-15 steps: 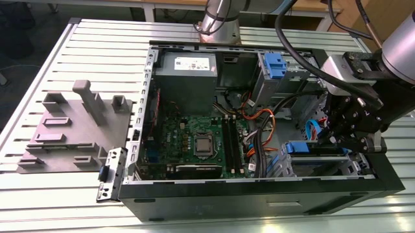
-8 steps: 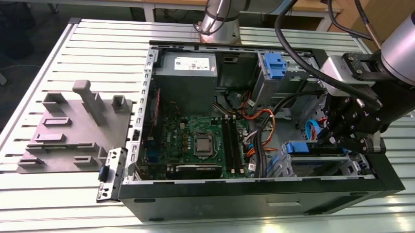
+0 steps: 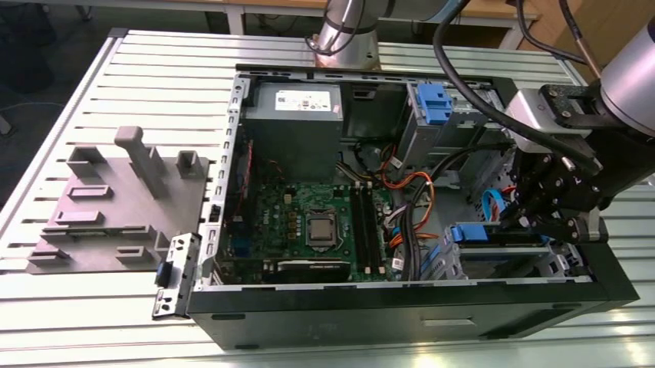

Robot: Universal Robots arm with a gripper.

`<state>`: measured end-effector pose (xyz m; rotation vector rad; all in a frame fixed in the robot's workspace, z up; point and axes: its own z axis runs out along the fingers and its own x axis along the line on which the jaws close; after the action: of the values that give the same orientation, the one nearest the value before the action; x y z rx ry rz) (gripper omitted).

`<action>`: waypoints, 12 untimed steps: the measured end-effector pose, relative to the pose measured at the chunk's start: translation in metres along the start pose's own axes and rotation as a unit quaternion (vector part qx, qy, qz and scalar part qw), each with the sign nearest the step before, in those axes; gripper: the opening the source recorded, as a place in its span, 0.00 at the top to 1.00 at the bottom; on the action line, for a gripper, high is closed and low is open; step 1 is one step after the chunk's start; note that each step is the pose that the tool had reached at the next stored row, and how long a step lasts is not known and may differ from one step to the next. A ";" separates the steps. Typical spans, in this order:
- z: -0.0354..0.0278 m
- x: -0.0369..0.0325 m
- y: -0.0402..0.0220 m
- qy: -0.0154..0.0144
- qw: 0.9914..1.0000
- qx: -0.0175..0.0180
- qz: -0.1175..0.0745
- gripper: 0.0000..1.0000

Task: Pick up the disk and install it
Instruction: 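Insert the first disk wire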

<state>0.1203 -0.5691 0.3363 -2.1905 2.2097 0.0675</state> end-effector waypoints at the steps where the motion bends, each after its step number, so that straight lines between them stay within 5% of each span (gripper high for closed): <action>1: 0.0000 0.0000 0.0000 0.000 1.000 0.000 0.000 0.84; 12: 0.0030 0.0001 0.0000 0.000 1.000 0.000 0.000 0.84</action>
<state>0.1202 -0.5691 0.3334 -2.1905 2.2097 0.0676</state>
